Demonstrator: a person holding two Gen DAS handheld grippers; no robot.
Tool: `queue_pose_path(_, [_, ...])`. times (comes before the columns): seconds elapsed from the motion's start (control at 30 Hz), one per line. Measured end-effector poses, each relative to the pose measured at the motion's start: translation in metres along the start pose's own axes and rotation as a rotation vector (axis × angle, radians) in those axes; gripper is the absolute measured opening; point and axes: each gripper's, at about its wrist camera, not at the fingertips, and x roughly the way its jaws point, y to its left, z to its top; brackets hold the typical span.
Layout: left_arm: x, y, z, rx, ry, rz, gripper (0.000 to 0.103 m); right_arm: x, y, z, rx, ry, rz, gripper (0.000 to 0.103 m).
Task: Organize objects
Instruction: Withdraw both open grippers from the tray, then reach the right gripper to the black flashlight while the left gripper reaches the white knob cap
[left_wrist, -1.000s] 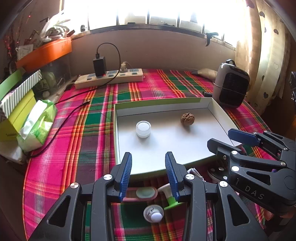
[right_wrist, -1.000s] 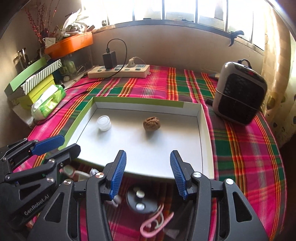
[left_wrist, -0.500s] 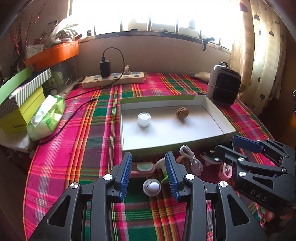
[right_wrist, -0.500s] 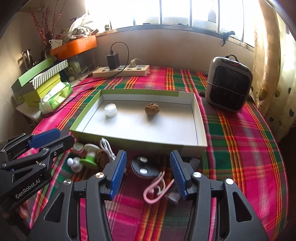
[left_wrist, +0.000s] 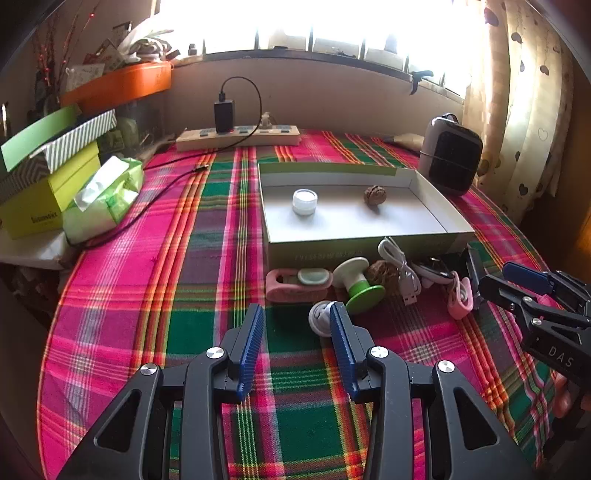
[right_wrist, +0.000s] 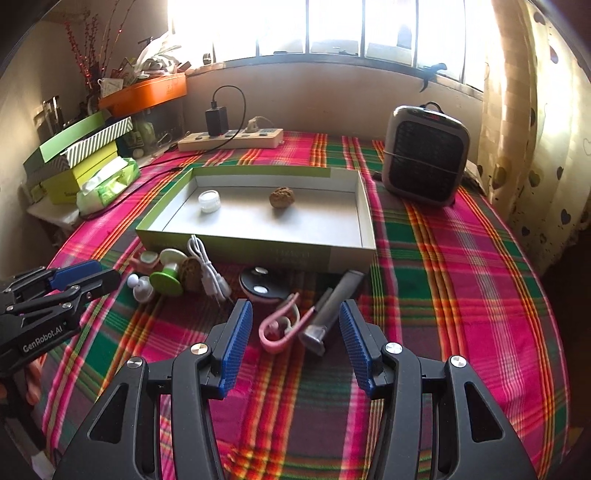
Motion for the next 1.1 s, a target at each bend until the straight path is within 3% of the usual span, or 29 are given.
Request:
queue_pose_path(0.47, [0.011,0.0,-0.009,-0.004,0.041,-0.073,0.039,0.004,-0.015,-0.017,0.025,0.039,-0.01,0.051])
queue_pose_path(1.1, [0.028,-0.006,-0.007,0.017,0.088,-0.058,0.04,0.023,-0.026,-0.013,0.044,0.088,-0.054,0.051])
